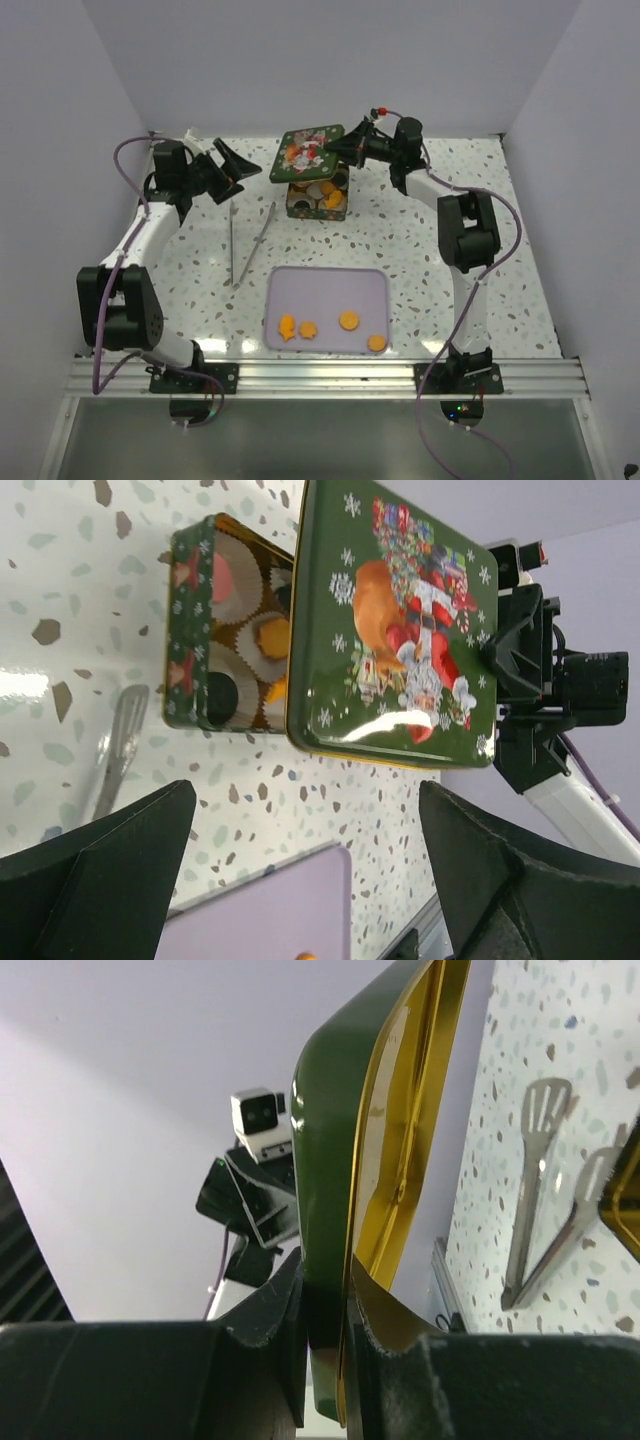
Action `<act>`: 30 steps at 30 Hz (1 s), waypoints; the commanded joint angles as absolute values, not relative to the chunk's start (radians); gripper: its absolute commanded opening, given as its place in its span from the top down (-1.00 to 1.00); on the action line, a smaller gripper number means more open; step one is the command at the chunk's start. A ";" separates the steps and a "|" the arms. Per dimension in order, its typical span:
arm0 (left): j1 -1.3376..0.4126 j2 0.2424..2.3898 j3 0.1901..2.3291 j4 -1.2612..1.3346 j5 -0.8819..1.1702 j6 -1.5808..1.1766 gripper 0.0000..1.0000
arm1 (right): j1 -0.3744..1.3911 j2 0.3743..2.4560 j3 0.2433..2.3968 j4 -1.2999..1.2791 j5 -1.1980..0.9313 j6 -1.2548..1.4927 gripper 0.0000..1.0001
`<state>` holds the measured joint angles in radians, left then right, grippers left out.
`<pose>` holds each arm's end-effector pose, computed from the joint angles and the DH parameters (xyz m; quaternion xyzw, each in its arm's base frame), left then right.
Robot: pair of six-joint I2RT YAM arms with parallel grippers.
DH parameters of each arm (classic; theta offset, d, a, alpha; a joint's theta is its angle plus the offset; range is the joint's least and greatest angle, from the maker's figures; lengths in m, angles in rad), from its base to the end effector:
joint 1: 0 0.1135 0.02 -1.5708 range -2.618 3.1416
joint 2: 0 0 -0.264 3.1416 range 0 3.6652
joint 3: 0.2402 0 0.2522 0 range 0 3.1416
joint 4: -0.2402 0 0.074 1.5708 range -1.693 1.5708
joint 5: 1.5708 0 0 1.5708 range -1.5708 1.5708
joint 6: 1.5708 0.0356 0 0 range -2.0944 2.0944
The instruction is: Pack the cookies
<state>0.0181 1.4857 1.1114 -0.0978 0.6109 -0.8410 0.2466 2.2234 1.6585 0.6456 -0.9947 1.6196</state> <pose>0.3397 -0.0143 0.2959 -0.1960 0.8049 -0.4342 0.3538 0.4896 0.1540 0.2503 0.1064 0.6832 0.7116 0.1247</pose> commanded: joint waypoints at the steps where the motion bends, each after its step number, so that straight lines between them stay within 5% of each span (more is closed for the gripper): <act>1: 0.029 1.568 1.180 -0.031 0.601 -0.791 -0.98 | 0.238 2.281 1.713 0.739 -1.078 1.652 1.00; 20: -0.074 2.034 1.400 0.264 0.724 -0.805 -0.93 | 0.227 2.434 1.832 0.608 -1.094 1.543 1.00; 30: -0.077 2.106 1.417 0.316 0.759 -0.828 -0.90 | 0.225 2.451 1.822 0.505 -1.089 1.447 1.00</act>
